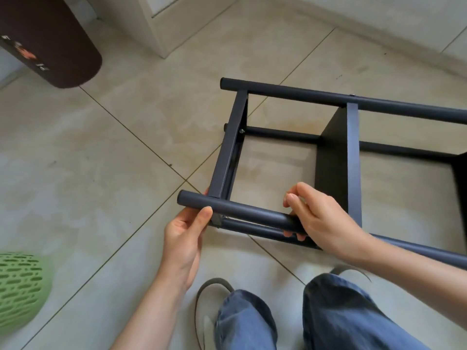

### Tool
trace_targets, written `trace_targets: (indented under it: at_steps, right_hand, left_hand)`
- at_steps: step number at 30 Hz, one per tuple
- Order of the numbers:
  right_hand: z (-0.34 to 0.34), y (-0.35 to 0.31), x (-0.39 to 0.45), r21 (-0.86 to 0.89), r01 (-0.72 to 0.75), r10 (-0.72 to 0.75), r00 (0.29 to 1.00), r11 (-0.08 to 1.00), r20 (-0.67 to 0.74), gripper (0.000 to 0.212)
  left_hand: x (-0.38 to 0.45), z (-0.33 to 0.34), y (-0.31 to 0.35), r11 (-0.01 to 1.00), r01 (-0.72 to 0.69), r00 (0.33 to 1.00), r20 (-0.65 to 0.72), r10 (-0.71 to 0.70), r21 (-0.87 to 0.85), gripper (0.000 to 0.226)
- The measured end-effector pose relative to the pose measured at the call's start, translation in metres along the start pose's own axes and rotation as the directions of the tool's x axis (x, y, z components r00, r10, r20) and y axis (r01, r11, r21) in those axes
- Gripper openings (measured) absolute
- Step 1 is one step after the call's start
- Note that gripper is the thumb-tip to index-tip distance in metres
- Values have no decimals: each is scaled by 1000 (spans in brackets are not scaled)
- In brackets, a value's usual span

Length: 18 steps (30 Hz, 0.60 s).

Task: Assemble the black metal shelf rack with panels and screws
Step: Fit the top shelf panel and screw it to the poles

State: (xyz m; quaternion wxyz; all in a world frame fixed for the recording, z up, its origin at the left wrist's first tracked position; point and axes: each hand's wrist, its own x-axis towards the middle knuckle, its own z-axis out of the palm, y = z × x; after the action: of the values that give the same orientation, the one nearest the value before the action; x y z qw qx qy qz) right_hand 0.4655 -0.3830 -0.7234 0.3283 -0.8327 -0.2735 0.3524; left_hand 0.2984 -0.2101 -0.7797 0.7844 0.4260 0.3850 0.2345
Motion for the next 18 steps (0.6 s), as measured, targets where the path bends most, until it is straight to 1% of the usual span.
trace_targets:
  at_steps: [2, 4, 7, 9, 11, 13, 15, 17, 18]
  right_hand:
    - [-2, 2, 7, 34, -40, 37, 997, 999, 70, 20]
    - [-2, 3, 15, 69, -59, 50, 991, 996, 127, 20]
    - [-2, 4, 30, -59, 15, -9, 994, 998, 109, 16]
    - [-3, 1, 40, -51, 54, -51, 996, 997, 75, 13]
    - [-3, -2, 50, -3, 77, -77, 993, 997, 84, 13]
    - [2, -6, 58, 28, 98, -101, 986, 995, 135, 14]
    - [12, -10, 64, 50, 105, -112, 981, 993, 155, 15]
    - [21, -10, 68, 72, 107, -116, 983, 992, 143, 15]
    - [24, -9, 69, 77, 113, -123, 982, 991, 141, 15]
  left_hand:
    - [4, -5, 3, 1000, 12, 1000, 22, -13, 20, 34]
    - [8, -11, 7, 998, 11, 999, 44, -14, 68, 43]
    - [16, -24, 13, 979, -14, 996, 84, -3, 204, 57]
    - [20, -31, 18, 944, -37, 993, 120, -2, 328, 63]
    - [25, -35, 28, 896, -77, 986, 168, 3, 438, 57]
    - [30, -34, 40, 834, -127, 968, 249, -13, 537, 52]
    - [37, -29, 54, 754, -160, 948, 312, -63, 637, 56]
    - [47, -23, 71, 632, -214, 920, 372, -126, 744, 69]
    - [52, -20, 80, 537, -269, 894, 414, -169, 800, 77]
